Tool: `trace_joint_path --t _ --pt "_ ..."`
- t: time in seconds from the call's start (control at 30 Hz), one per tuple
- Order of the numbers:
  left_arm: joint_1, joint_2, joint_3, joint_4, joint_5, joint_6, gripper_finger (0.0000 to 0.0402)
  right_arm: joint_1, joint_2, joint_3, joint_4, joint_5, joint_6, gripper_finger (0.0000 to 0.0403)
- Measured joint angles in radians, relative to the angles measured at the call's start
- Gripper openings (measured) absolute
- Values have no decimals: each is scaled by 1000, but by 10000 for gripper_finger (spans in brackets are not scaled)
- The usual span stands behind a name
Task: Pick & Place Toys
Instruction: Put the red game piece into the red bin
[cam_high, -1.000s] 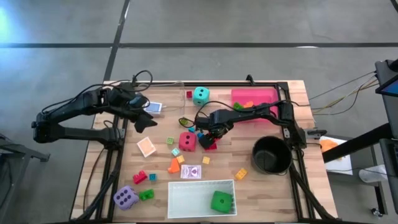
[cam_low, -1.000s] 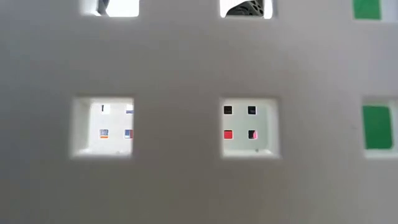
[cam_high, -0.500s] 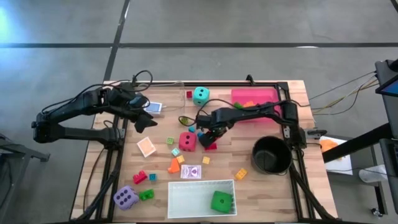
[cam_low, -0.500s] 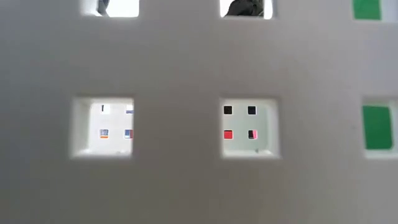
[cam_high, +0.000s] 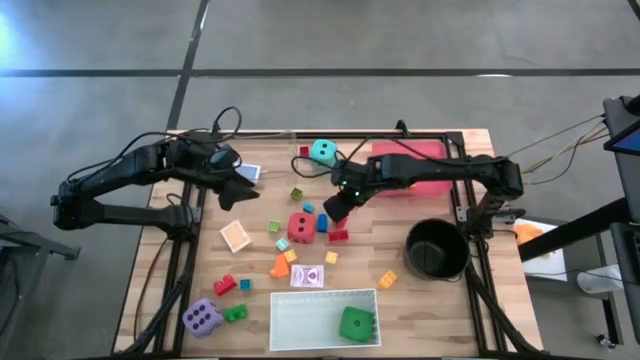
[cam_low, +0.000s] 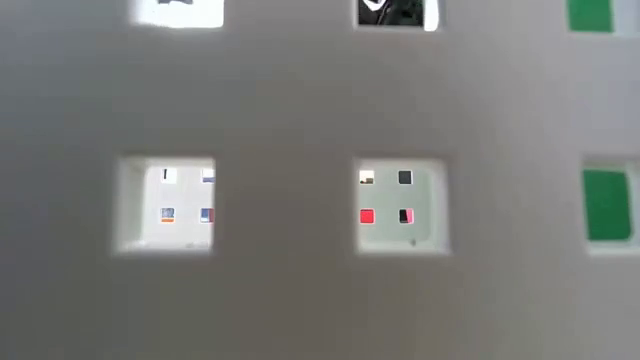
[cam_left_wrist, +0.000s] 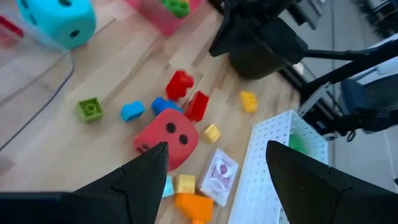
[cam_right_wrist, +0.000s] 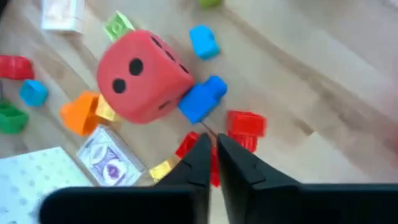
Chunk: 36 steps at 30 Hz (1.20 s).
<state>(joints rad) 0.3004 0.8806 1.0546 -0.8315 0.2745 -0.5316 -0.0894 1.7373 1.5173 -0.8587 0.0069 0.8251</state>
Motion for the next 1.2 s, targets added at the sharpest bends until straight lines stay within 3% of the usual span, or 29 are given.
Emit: trace_joint_path --t 0.1,0.37,0.77,0.9,1.2 --pt "0 0 0 6 7 0 274 0 -12 0 -2 51 20 16" --pt "0 0 0 0 8 0 274 0 -3 -1 -1 54 -9 63" --pt "0 0 0 -2 8 3 274 4 -1 -61 14 22 -158 236" --pt "0 0 -6 2 7 7 274 9 -1 -130 83 22 -236 277" --pt "0 1 -28 2 3 0 274 60 -1 -285 301 56 -340 297"
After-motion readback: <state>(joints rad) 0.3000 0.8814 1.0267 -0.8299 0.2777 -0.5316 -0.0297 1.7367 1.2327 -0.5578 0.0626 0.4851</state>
